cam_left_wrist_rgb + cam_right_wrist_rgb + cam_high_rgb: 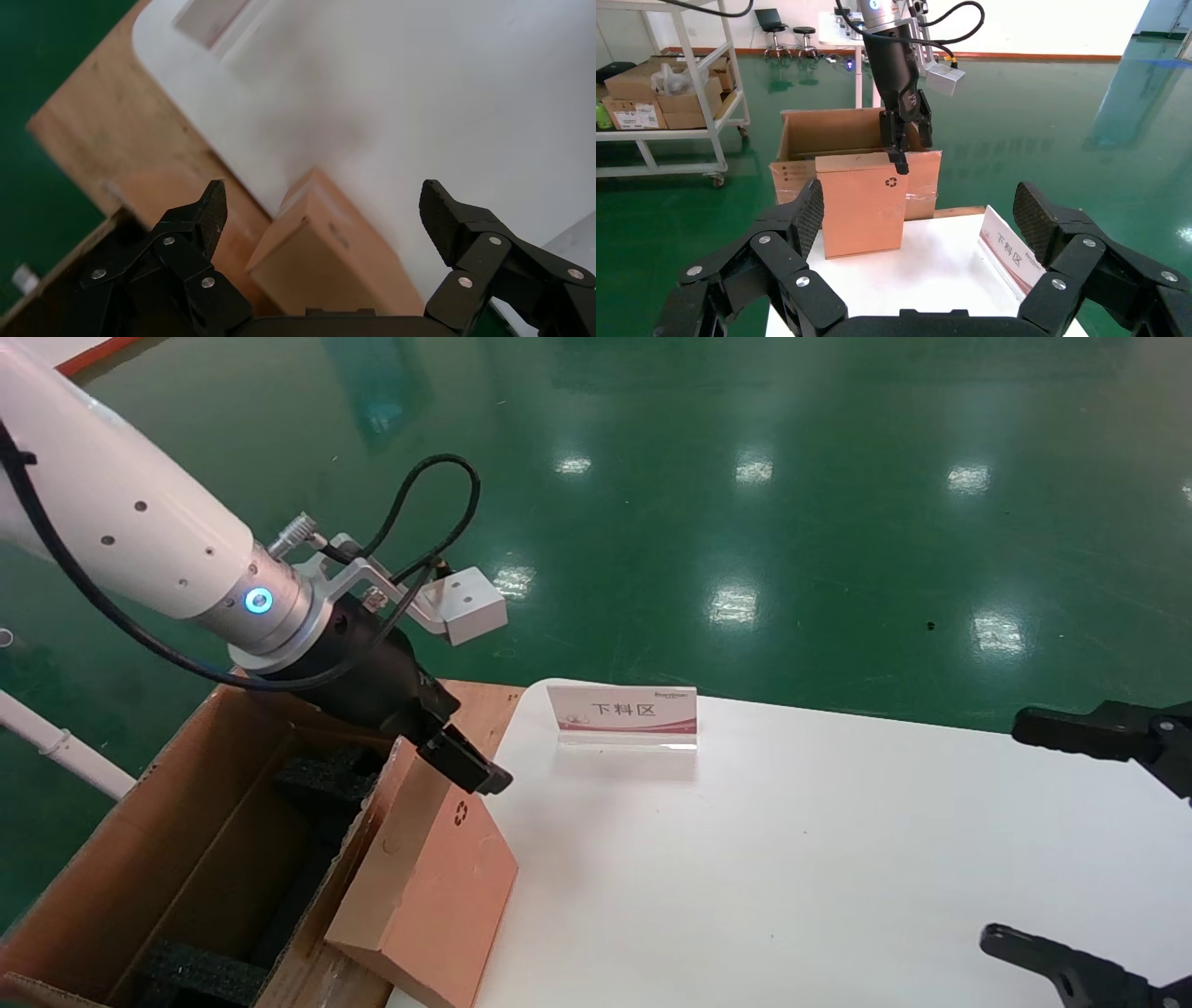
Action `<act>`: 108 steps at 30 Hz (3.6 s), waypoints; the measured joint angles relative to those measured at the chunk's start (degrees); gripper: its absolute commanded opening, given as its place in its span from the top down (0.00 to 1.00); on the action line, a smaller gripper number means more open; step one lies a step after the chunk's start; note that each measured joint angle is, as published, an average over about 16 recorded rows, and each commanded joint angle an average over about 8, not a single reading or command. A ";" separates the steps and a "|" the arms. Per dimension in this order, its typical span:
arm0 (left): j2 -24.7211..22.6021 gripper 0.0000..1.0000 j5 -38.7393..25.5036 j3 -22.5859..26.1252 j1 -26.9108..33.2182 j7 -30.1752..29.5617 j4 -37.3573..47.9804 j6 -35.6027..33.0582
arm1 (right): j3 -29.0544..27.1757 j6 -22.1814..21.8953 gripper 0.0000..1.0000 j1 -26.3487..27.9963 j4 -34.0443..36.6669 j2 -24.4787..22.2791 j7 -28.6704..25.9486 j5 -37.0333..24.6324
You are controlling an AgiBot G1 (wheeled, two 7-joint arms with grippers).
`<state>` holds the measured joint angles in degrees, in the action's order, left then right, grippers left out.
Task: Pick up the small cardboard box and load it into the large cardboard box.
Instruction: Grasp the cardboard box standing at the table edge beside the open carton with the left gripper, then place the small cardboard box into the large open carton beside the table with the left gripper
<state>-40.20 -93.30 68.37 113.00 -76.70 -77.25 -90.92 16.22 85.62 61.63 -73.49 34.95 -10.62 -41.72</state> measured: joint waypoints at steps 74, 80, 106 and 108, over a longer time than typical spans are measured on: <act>-1.64 1.00 12.02 34.54 14.79 -8.27 -0.10 3.29 | 0.18 -0.10 1.00 0.02 0.02 -0.08 0.10 0.14; -1.63 1.00 12.00 34.50 14.79 -8.27 -0.10 3.25 | 0.18 -0.10 1.00 0.02 0.02 -0.08 0.10 0.14; -2.85 1.00 14.30 29.33 27.36 -2.37 7.12 1.84 | 0.23 -0.09 1.00 0.06 0.07 -0.09 0.13 0.17; -3.38 1.00 14.17 29.23 29.96 -0.68 9.12 1.28 | 0.24 -0.09 1.00 0.06 0.07 -0.09 0.14 0.17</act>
<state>-43.58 -79.13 97.60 142.96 -77.38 -68.14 -89.64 16.46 85.53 61.69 -73.42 34.86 -10.49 -41.55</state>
